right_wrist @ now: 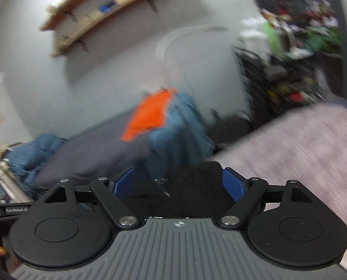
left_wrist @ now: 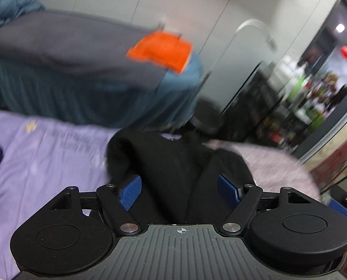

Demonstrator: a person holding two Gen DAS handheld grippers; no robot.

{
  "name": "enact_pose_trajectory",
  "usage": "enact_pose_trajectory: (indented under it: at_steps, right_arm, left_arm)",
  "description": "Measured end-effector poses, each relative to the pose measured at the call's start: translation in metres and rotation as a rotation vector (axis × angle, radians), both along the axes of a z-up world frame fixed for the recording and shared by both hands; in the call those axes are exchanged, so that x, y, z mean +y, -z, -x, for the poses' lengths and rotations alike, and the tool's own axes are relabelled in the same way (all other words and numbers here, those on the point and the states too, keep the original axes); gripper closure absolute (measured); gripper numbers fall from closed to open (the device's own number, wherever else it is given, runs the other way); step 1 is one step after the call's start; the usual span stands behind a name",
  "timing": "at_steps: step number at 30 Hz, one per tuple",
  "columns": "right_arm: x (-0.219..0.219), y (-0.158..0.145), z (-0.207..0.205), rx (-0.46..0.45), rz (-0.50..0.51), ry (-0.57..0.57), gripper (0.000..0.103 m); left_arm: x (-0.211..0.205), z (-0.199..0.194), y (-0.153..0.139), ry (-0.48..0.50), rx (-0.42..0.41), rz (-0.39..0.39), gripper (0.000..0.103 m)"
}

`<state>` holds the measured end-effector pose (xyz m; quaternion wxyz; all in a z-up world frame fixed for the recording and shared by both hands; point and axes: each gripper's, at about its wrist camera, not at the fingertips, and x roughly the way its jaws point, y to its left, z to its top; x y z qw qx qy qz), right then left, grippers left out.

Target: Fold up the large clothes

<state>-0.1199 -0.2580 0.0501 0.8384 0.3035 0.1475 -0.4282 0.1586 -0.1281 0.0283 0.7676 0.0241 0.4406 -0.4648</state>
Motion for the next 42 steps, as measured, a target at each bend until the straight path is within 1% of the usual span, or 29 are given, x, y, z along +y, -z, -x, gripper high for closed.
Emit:
enact_pose_trajectory:
  at_steps: [1,4,6,8,11,12,14,18,21,24,27,29,31,32,33,35,36,38,39,41,42]
  right_arm:
    - [0.005,0.009,0.011,0.018,-0.019,0.029,0.017]
    - [0.012,0.022,0.038,0.039,-0.083,0.113,0.017]
    - [0.019,0.026,0.062,0.034,-0.118,0.152,0.016]
    - [0.025,0.027,0.088,0.045,-0.133,0.191,0.014]
    - [0.035,0.036,0.125,0.092,-0.148,0.227,0.012]
    - [0.039,0.038,0.135,0.106,-0.156,0.236,0.012]
    - [0.048,0.042,0.152,0.131,-0.169,0.244,0.012]
    - [0.067,0.057,0.175,0.205,-0.188,0.238,0.012]
    - [0.085,0.071,0.172,0.275,-0.196,0.172,0.012]
    - [0.11,0.085,0.154,0.317,-0.206,0.034,0.012]
    - [0.138,0.095,0.13,0.335,-0.214,-0.125,0.012]
    - [0.153,0.104,0.116,0.357,-0.228,-0.202,0.012]
    - [0.161,0.116,0.105,0.395,-0.252,-0.235,0.015]
    - [0.164,0.118,0.103,0.41,-0.248,-0.235,0.019]
    - [0.165,0.118,0.1,0.418,-0.23,-0.236,0.02]
    - [0.167,0.112,0.095,0.392,-0.185,-0.253,0.019]
    - [0.167,0.108,0.091,0.364,-0.17,-0.276,0.016]
    - [0.167,0.102,0.076,0.331,-0.15,-0.352,0.013]
    - [0.168,0.101,0.065,0.318,-0.146,-0.41,0.013]
    - [0.17,0.107,0.042,0.28,-0.182,-0.518,0.012]
    - [0.17,0.114,0.031,0.266,-0.208,-0.537,0.012]
  left_arm:
    - [0.002,-0.004,0.012,0.0,0.008,-0.027,0.0]
    - [0.021,-0.011,0.018,-0.01,0.013,-0.077,0.0]
    - [0.034,-0.009,0.004,-0.008,0.012,-0.079,0.0]
    - [0.046,-0.01,-0.002,-0.012,-0.011,-0.085,0.0]
    - [0.073,-0.005,0.001,-0.011,-0.066,-0.118,0.0]
    - [0.079,-0.003,0.002,-0.015,-0.072,-0.129,0.0]
    - [0.095,-0.002,0.008,-0.04,-0.056,-0.154,0.0]
    - [0.122,0.007,0.028,-0.092,0.01,-0.198,0.0]
    - [0.138,0.024,0.046,-0.116,0.039,-0.24,0.0]
    - [0.151,0.048,0.066,-0.112,0.076,-0.288,0.0]
    - [0.161,0.072,0.078,-0.084,0.104,-0.32,0.0]
    - [0.165,0.084,0.083,-0.064,0.122,-0.334,0.0]
    - [0.167,0.094,0.086,-0.058,0.137,-0.346,0.0]
    - [0.168,0.097,0.088,-0.059,0.141,-0.35,0.0]
    - [0.168,0.099,0.088,-0.059,0.146,-0.352,0.0]
    - [0.167,0.103,0.084,-0.061,0.145,-0.342,0.0]
    - [0.167,0.105,0.082,-0.061,0.142,-0.335,0.0]
    - [0.165,0.106,0.077,-0.06,0.134,-0.322,0.0]
    - [0.163,0.108,0.075,-0.059,0.13,-0.317,0.0]
    - [0.162,0.111,0.07,-0.058,0.121,-0.308,0.0]
    - [0.161,0.113,0.07,-0.058,0.118,-0.305,0.0]
